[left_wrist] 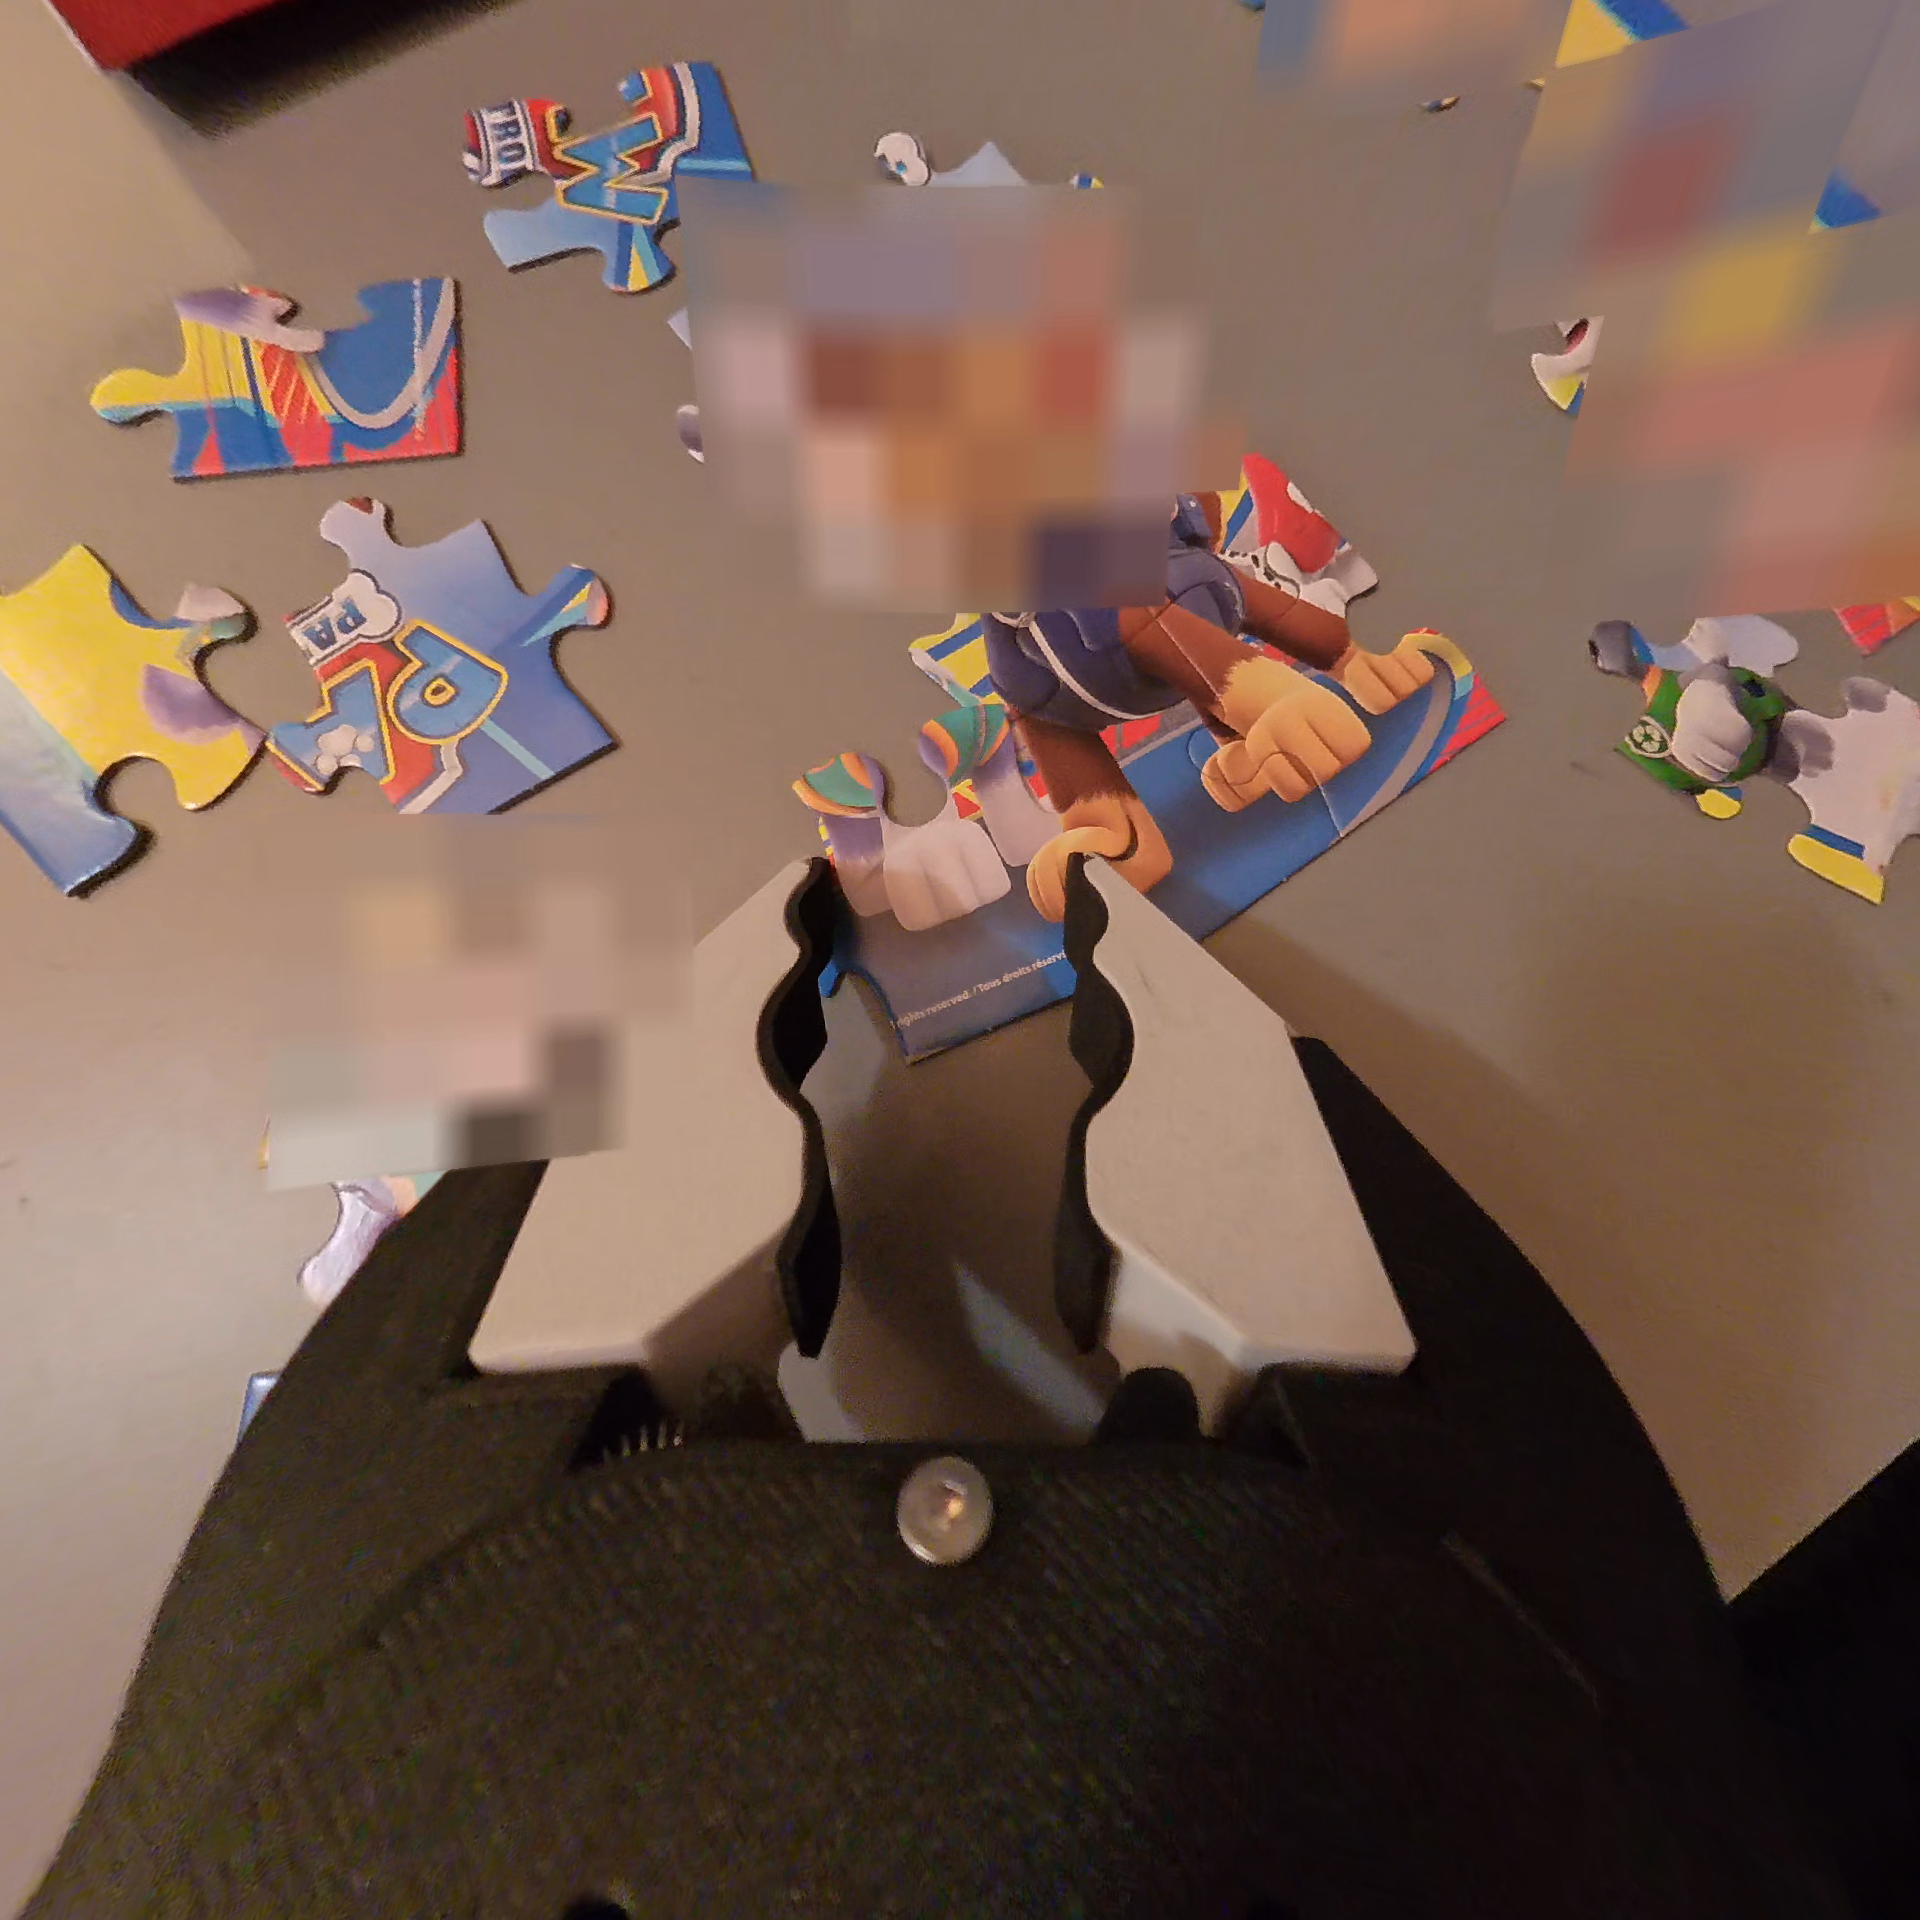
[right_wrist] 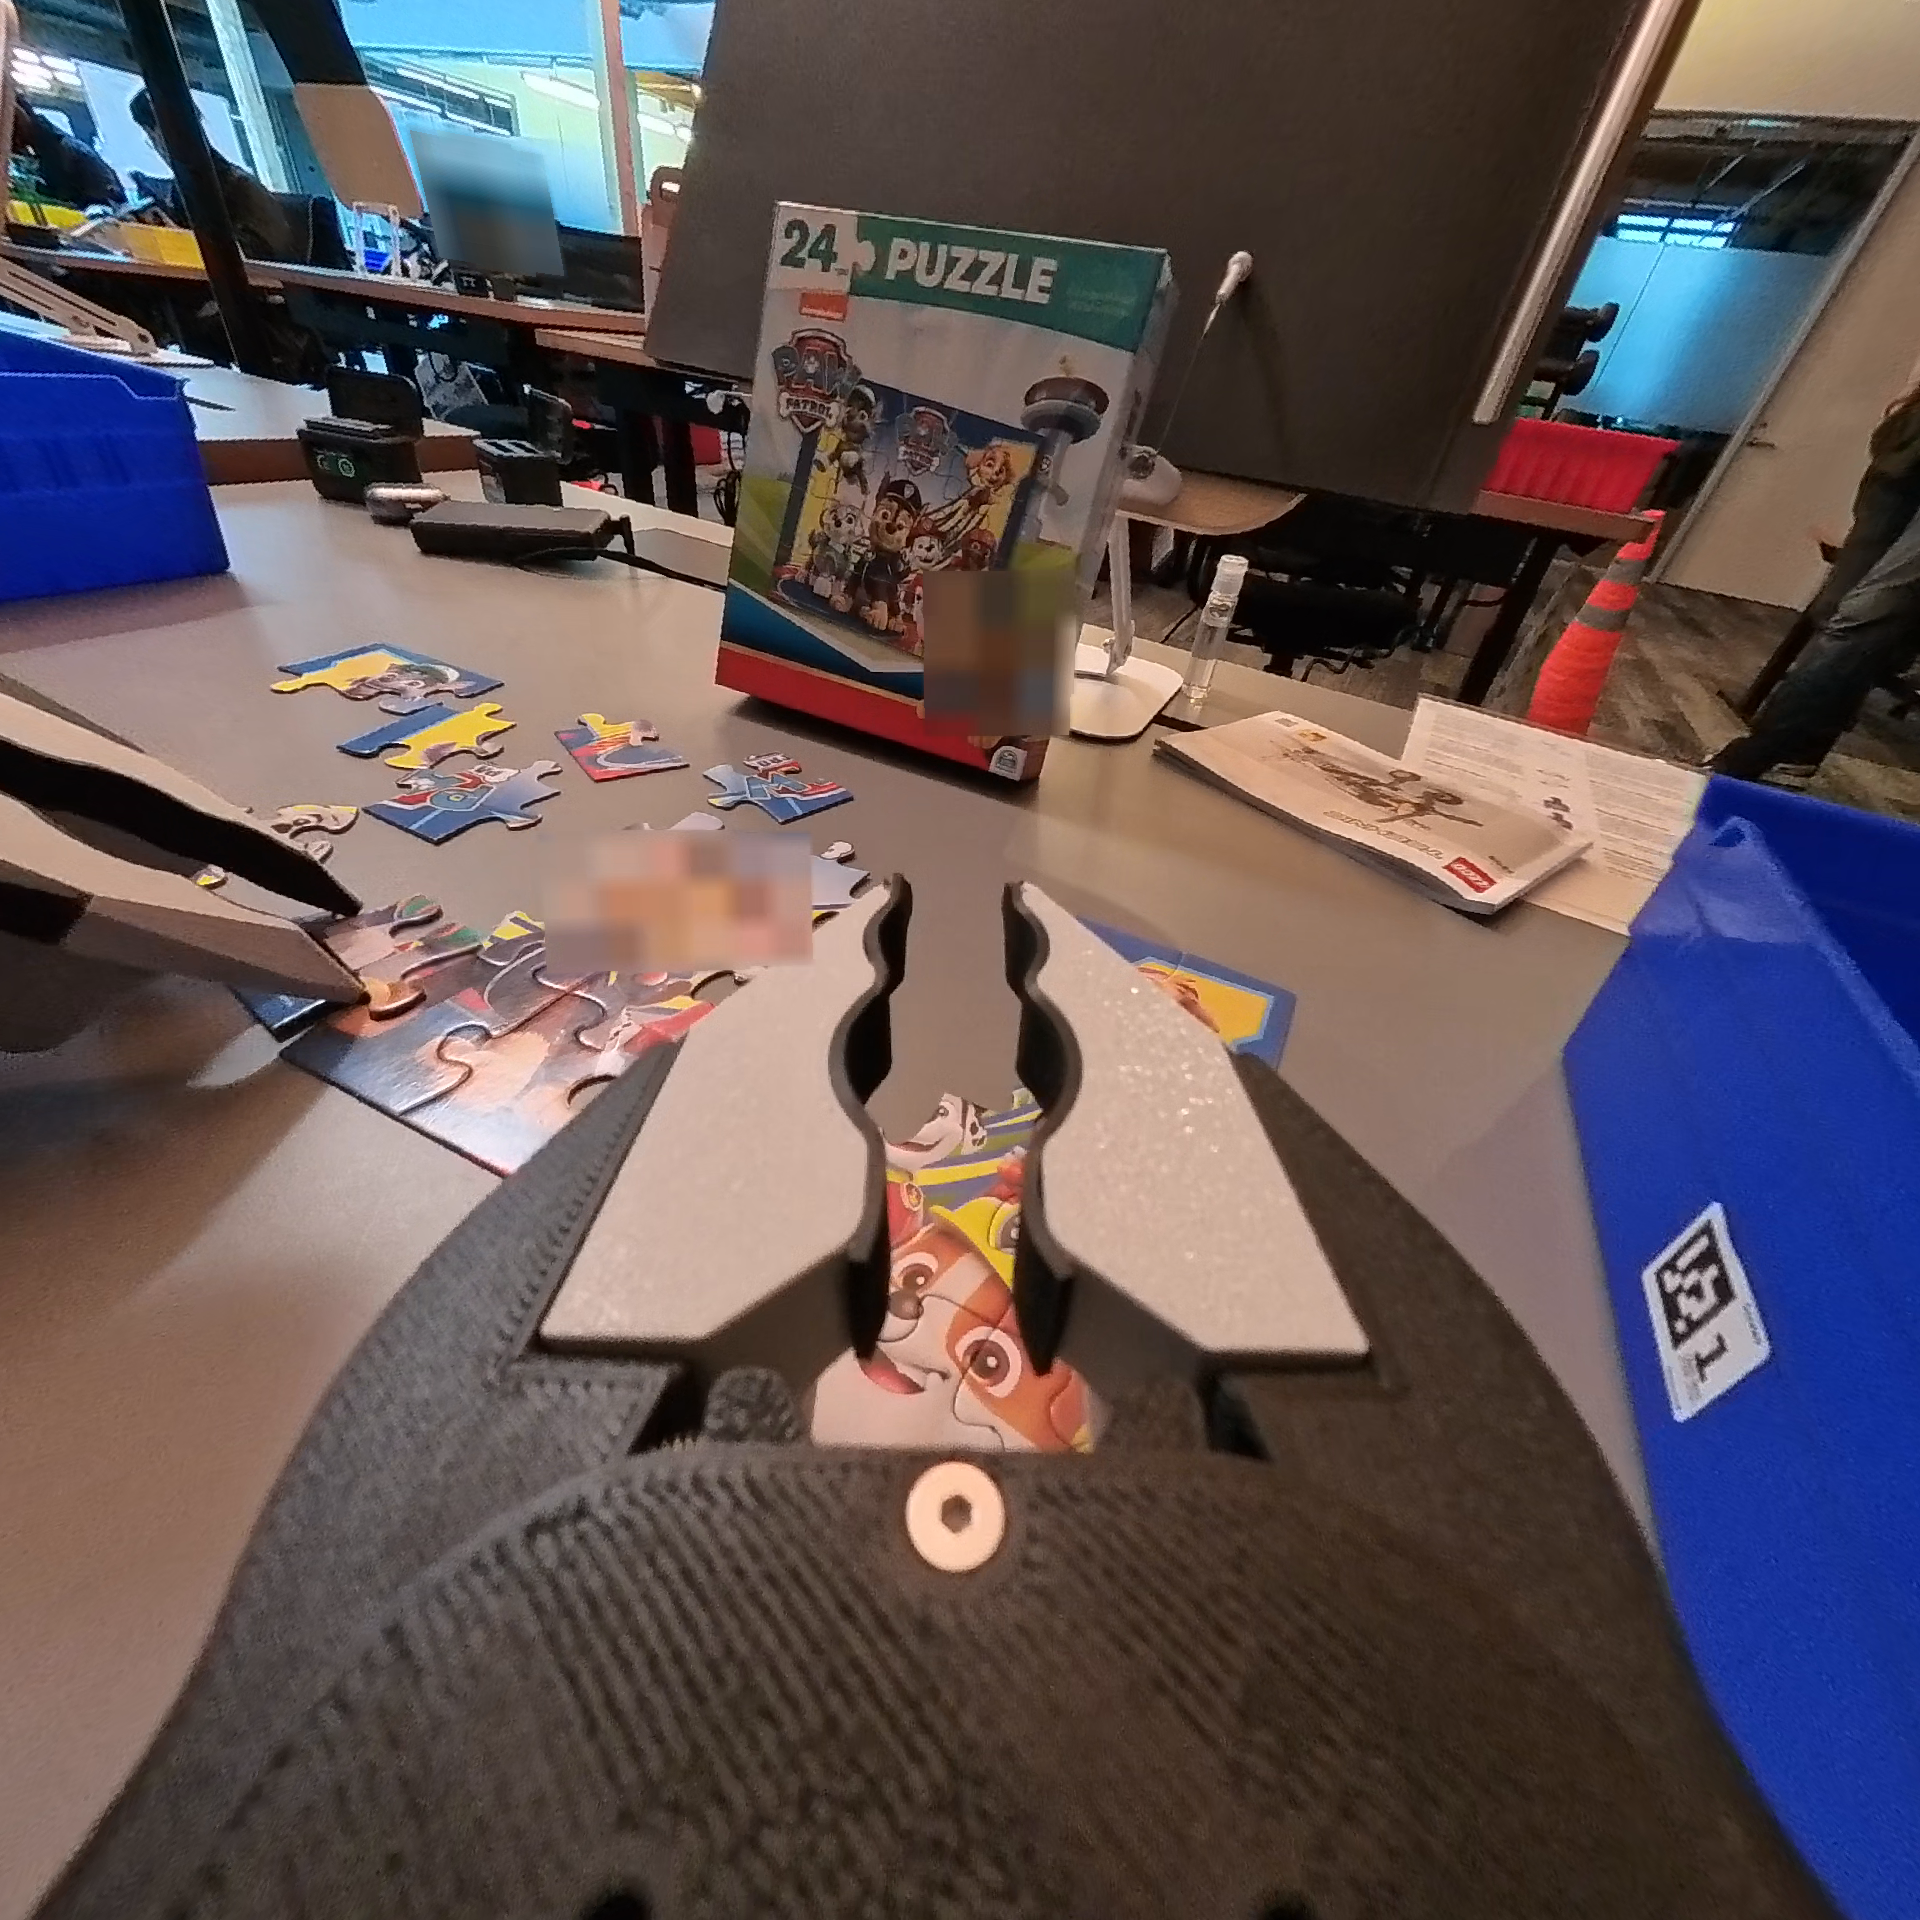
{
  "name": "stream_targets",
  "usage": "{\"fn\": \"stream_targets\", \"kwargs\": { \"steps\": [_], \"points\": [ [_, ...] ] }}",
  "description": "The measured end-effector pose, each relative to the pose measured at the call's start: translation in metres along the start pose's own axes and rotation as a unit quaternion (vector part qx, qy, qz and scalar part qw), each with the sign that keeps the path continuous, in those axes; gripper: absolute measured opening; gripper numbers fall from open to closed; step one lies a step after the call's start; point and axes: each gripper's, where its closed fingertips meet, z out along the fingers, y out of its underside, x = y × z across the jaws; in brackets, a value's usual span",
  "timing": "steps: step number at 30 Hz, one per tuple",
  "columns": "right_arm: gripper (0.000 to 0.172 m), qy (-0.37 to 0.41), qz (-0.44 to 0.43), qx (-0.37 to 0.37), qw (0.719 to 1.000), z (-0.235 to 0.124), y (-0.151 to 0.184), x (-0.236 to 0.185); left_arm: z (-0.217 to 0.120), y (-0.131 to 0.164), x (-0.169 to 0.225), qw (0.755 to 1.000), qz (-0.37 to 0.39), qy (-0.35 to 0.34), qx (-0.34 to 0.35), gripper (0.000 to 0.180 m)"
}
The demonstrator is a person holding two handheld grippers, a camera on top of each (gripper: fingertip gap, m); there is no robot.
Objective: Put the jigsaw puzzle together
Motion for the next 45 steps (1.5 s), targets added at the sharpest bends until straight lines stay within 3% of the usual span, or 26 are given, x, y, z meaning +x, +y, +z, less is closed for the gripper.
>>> {"fn": "stream_targets", "kwargs": {
  "steps": [10, 15, 21, 25, 35, 38, 42, 45],
  "points": [
    [0.017, 0.000, -0.007, -0.007, 1.000, 0.002, 0.002, -0.002, -0.010, -0.010, 0.002, 0.999, -0.002, 0.014, 0.038, 0.050],
    [0.016, 0.000, -0.009, -0.007, 1.000, 0.002, 0.002, -0.002, -0.007, -0.009, -0.016, 0.998, 0.042, -0.036, 0.028, 0.050],
    [0.016, 0.000, -0.008, -0.006, 1.000, 0.002, 0.001, -0.002, -0.005, -0.001, -0.005, 0.998, -0.037, 0.056, 0.013, 0.050],
    [0.016, 0.000, -0.008, -0.006, 1.000, 0.002, 0.001, -0.002, -0.009, 0.001, -0.001, 0.996, -0.047, 0.072, 0.012, 0.050],
    [0.016, 0.000, -0.008, -0.006, 1.000, 0.002, 0.001, -0.002, -0.017, -0.007, -0.008, 0.998, -0.020, 0.044, 0.032, 0.050],
    [0.016, -0.001, -0.009, -0.006, 1.000, 0.002, 0.002, -0.002, -0.017, -0.018, 0.008, 0.996, 0.025, 0.075, 0.049, 0.050],
    [0.016, -0.001, -0.010, -0.006, 1.000, 0.002, 0.002, -0.002, 0.001, -0.024, 0.005, 0.998, 0.054, 0.031, 0.031, 0.027],
    [0.016, -0.001, -0.009, -0.006, 1.000, 0.001, 0.002, -0.002, 0.010, -0.027, -0.001, 0.999, 0.045, 0.025, 0.019, 0.023]
  ]
}}
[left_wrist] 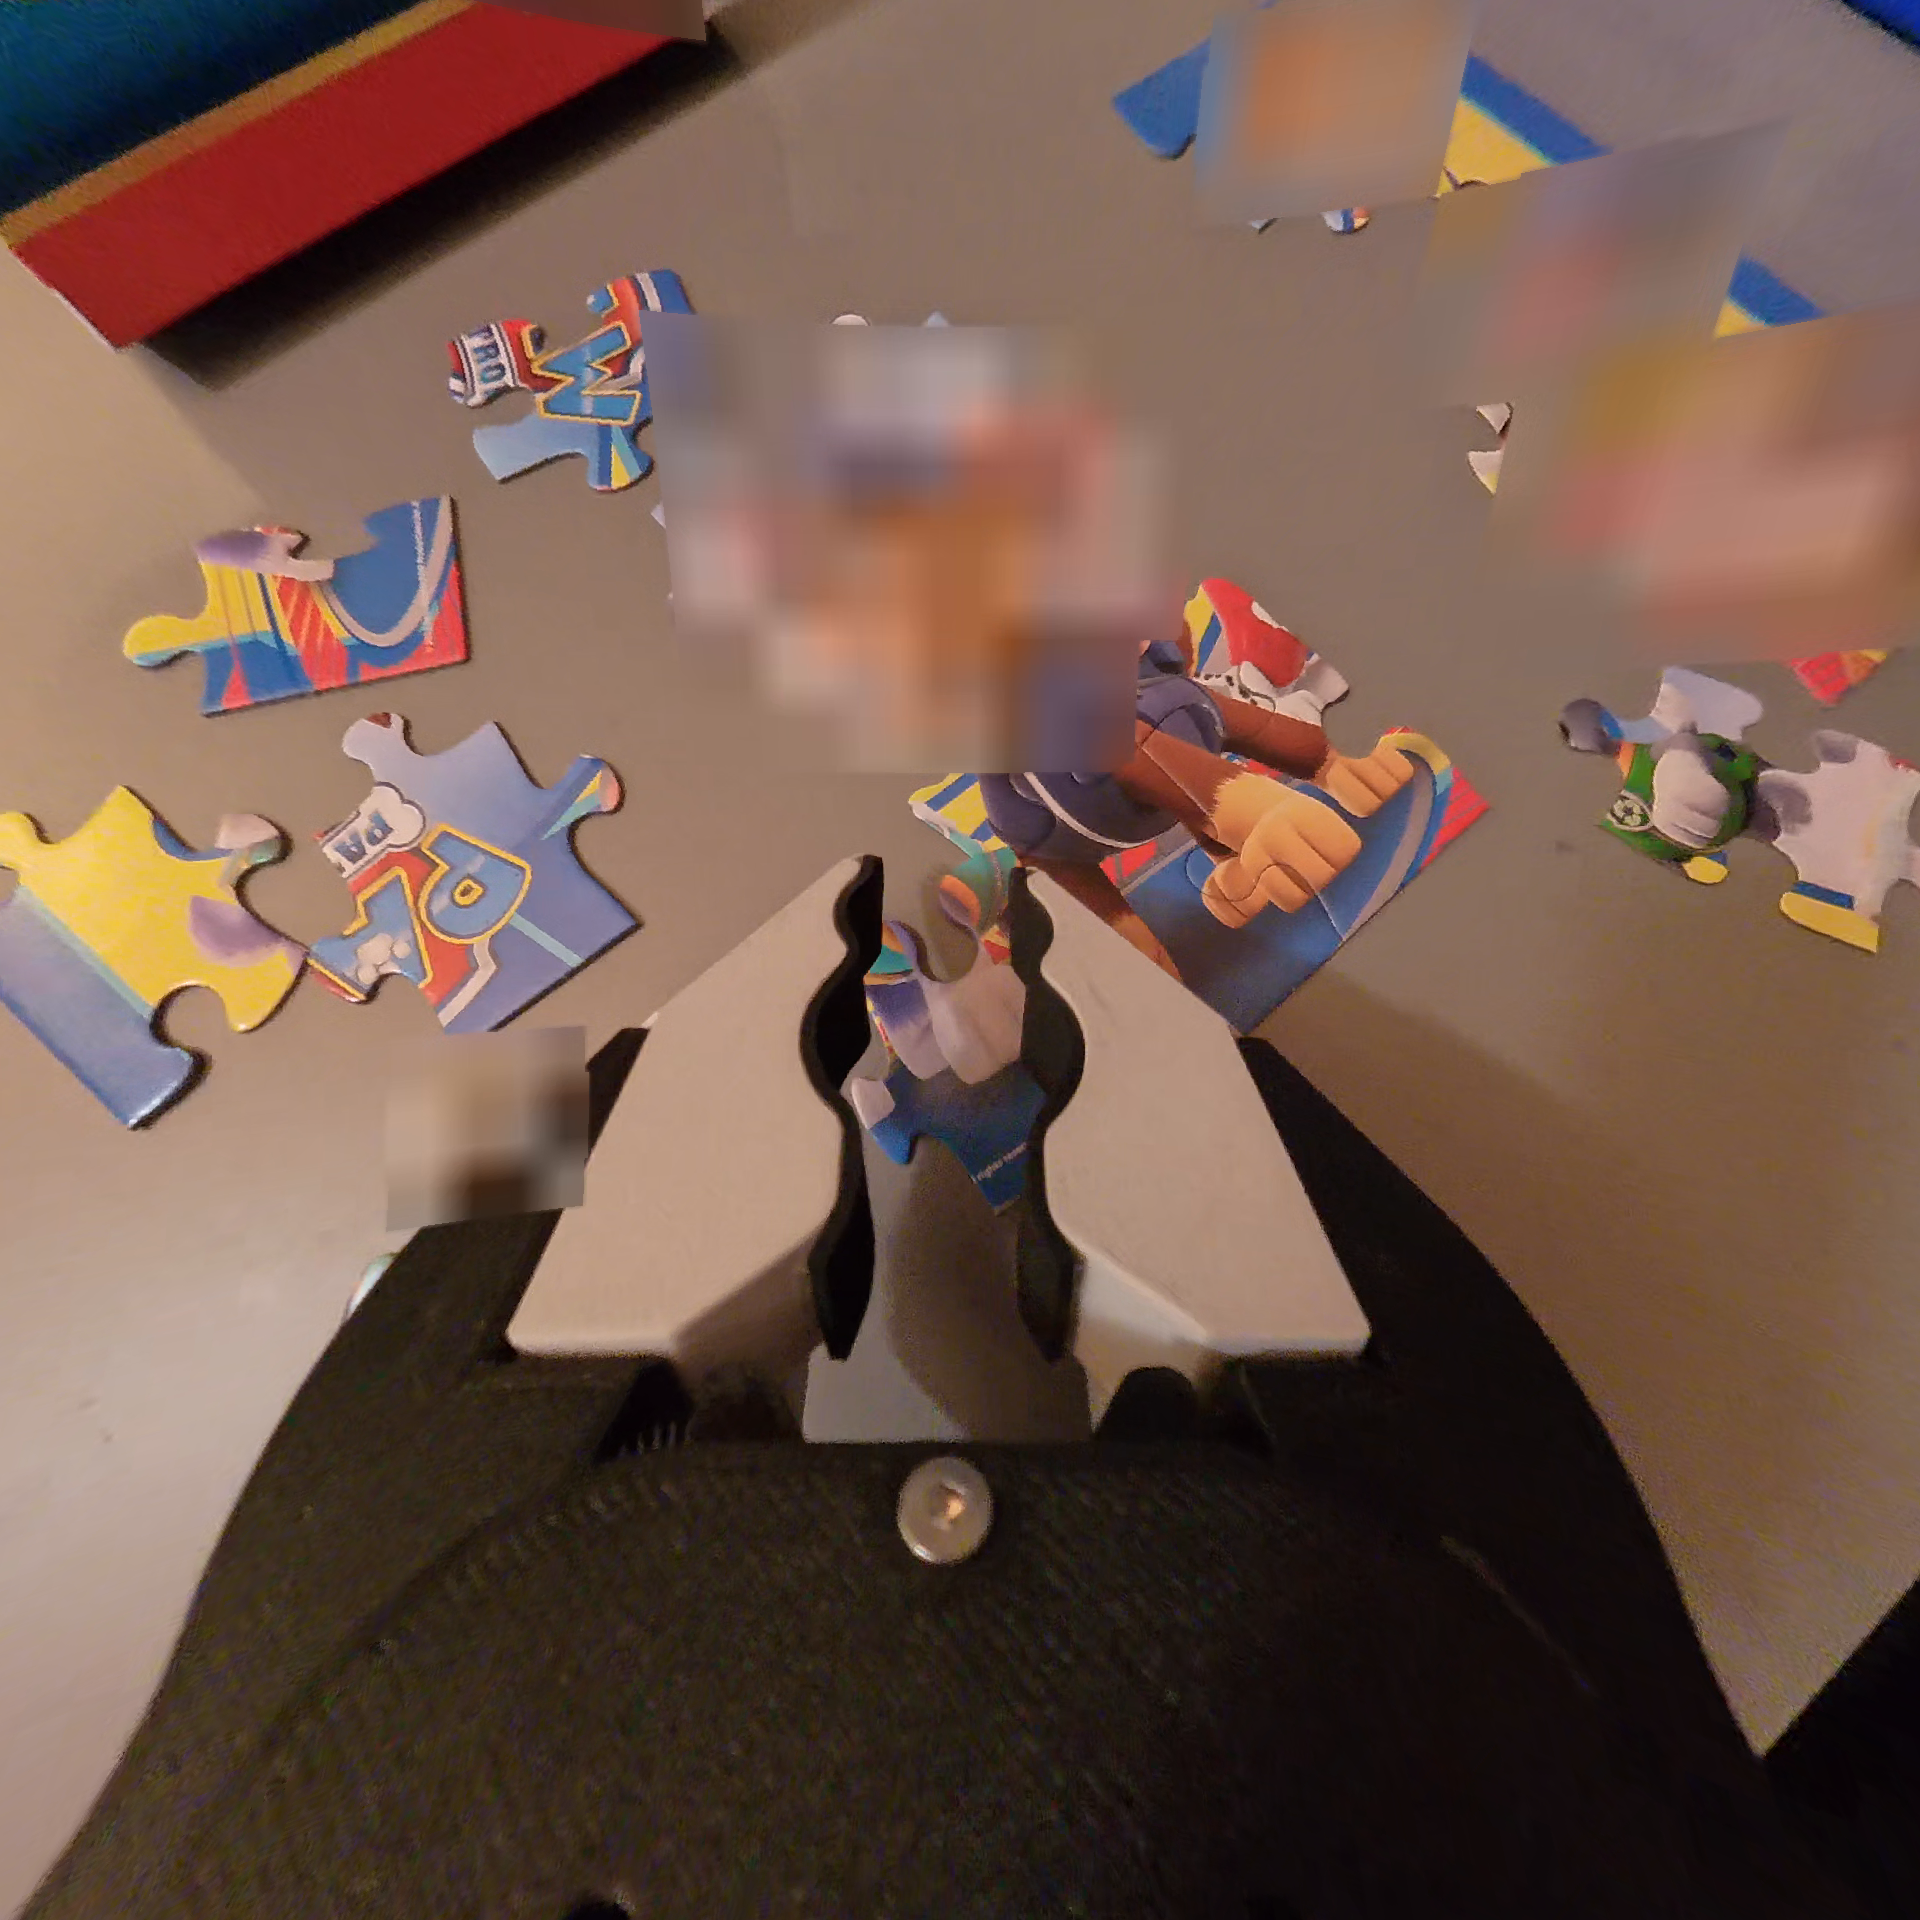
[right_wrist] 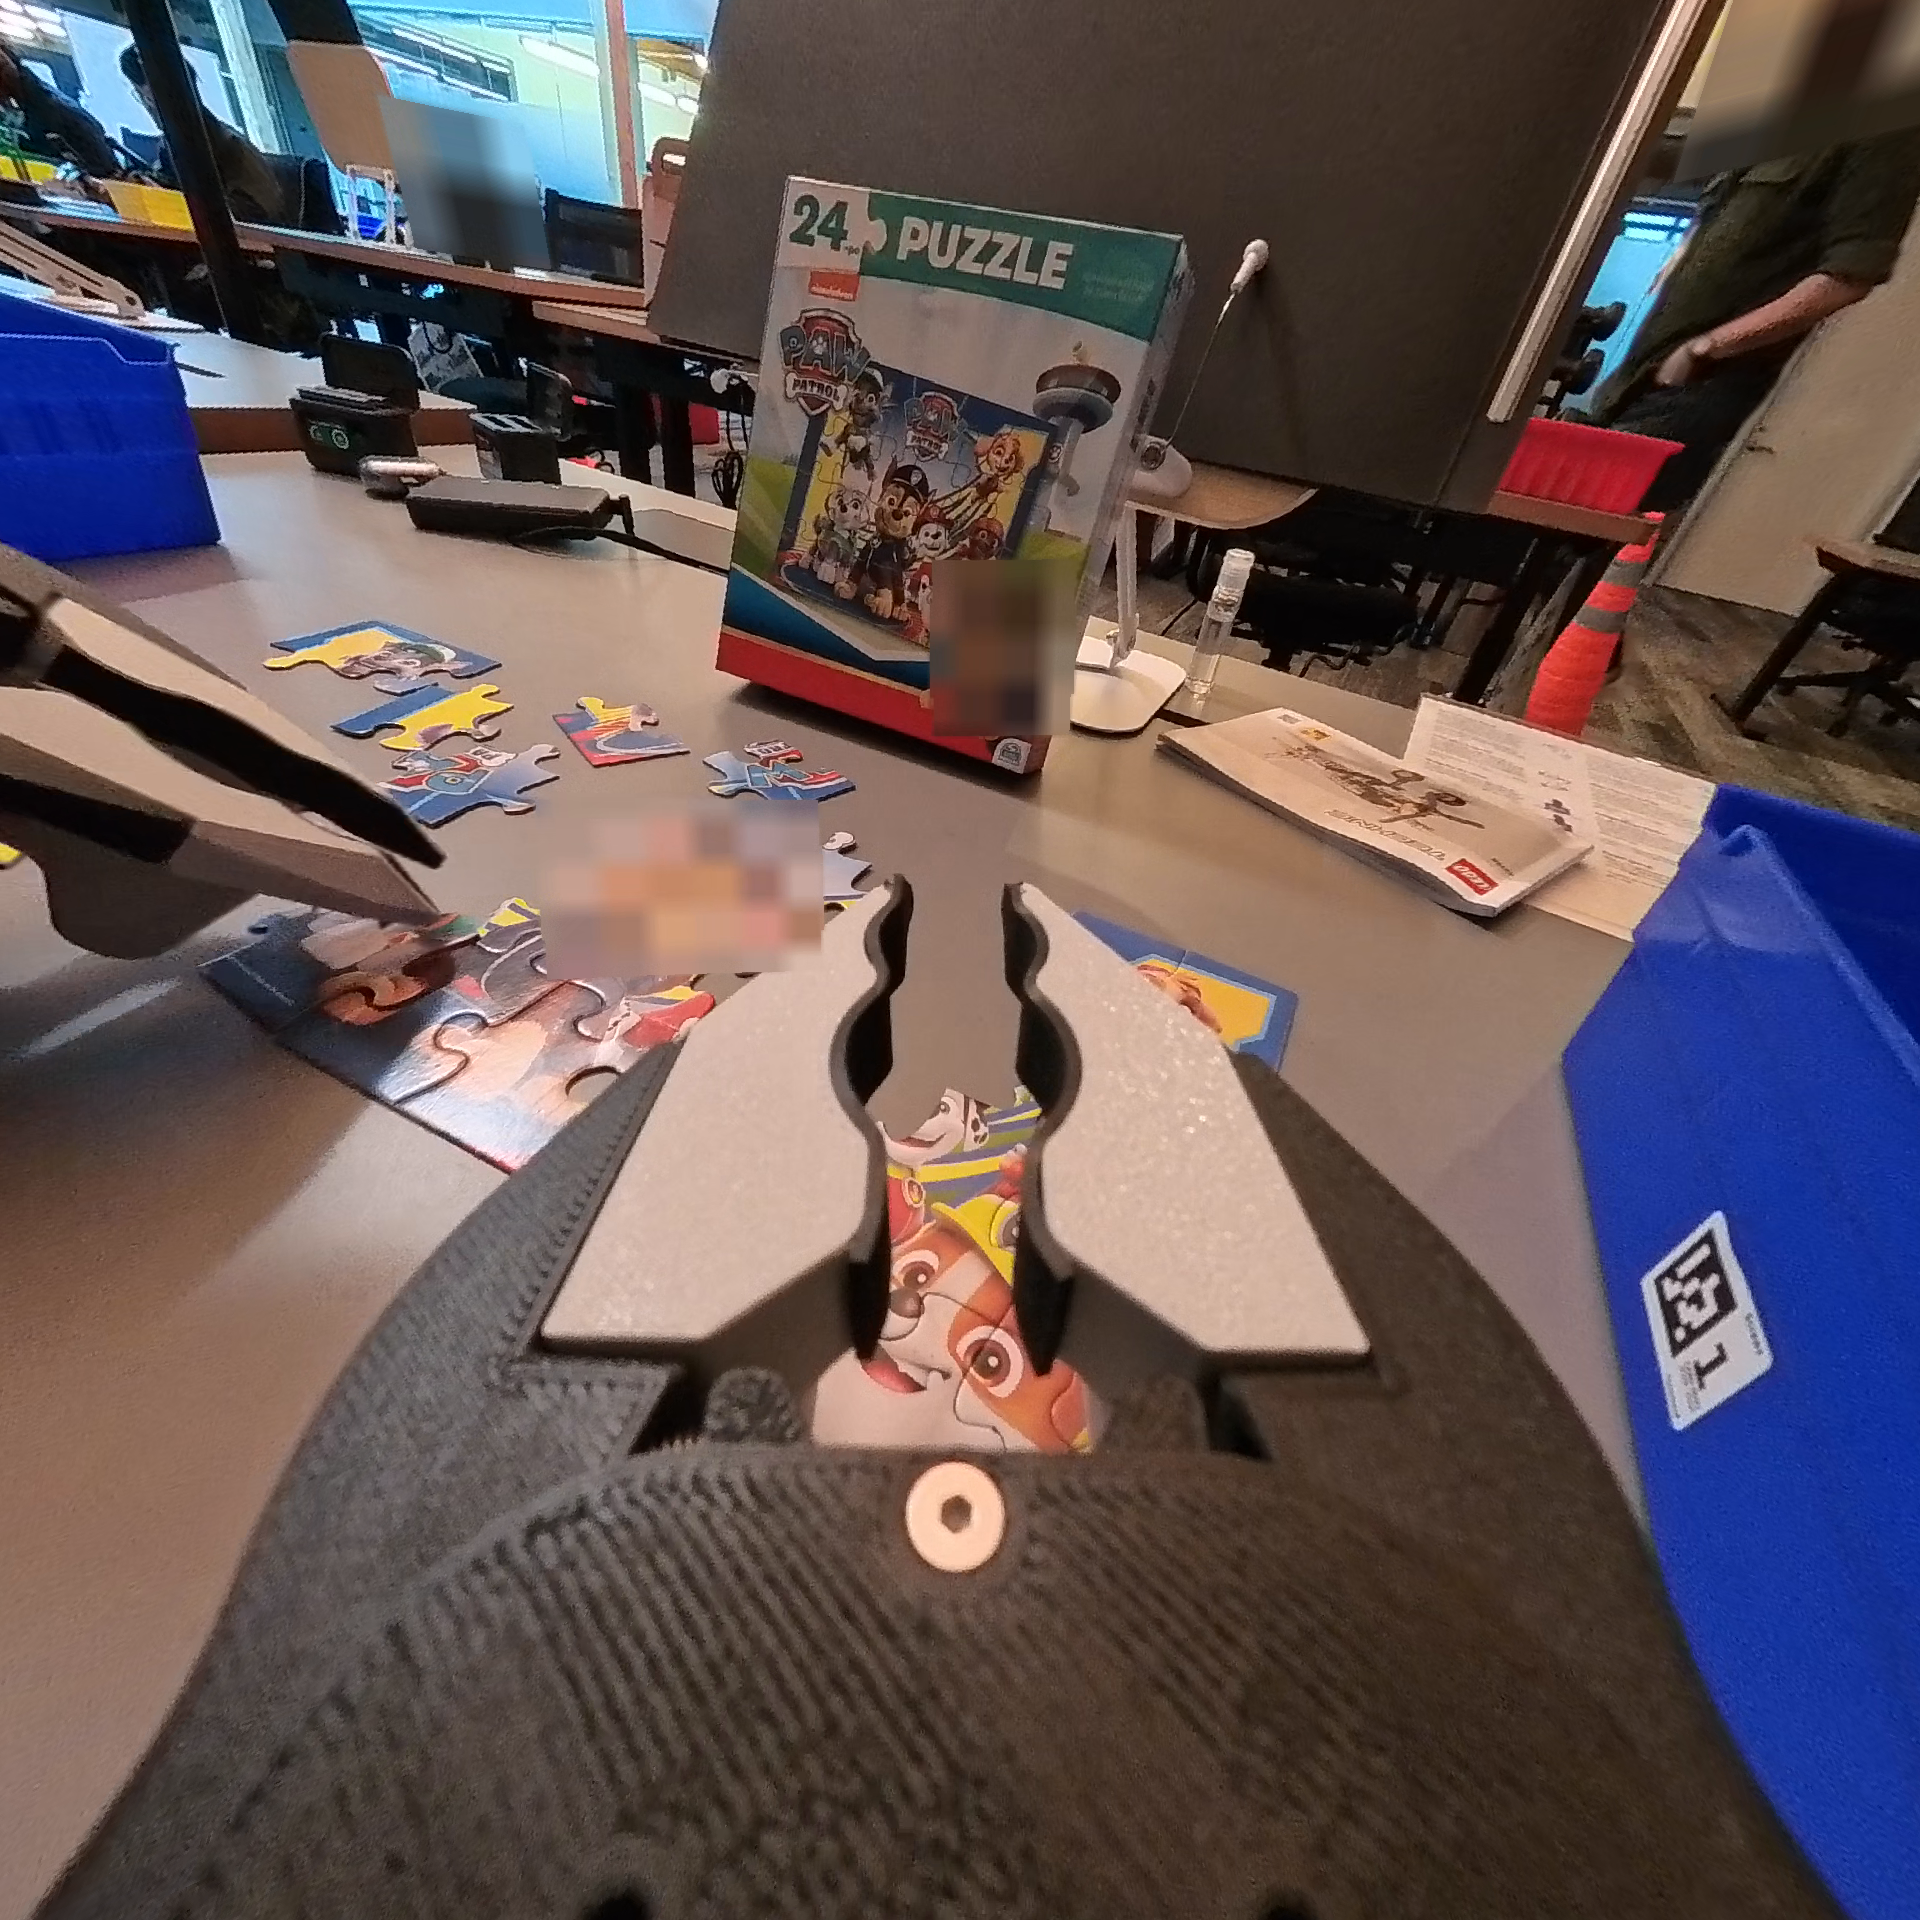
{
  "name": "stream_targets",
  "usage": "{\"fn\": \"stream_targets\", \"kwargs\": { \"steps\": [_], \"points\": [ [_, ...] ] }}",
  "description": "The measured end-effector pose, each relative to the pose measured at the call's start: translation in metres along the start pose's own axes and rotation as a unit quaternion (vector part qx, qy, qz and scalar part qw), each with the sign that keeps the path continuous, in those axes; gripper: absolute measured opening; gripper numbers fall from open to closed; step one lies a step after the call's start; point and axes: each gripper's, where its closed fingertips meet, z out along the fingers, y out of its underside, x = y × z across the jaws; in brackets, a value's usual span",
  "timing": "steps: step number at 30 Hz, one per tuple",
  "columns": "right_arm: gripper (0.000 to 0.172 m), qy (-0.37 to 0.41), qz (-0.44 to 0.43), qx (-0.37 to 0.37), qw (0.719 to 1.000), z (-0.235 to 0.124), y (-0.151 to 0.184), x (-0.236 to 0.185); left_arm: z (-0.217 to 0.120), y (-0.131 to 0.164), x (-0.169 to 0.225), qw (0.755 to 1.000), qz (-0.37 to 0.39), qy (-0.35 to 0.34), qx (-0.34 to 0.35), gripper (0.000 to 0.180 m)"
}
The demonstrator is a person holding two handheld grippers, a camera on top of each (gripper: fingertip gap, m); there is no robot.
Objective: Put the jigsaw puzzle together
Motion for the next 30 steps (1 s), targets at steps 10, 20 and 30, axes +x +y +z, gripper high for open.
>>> {"fn": "stream_targets", "kwargs": {
  "steps": [10, 20, 30],
  "points": [
    [0.016, -0.001, -0.001, -0.002, 1.000, 0.000, 0.000, 0.000, -0.002, 0.014, 0.001, 0.999, -0.020, 0.012, -0.022, 0.024],
    [0.016, 0.000, -0.003, -0.003, 1.000, 0.001, 0.001, -0.001, -0.009, 0.021, 0.003, 0.999, -0.025, 0.012, -0.042, 0.025],
    [0.016, 0.001, -0.005, -0.004, 1.000, 0.001, 0.001, -0.001, -0.014, 0.028, 0.002, 0.998, -0.039, 0.002, -0.057, 0.027]
  ]
}}
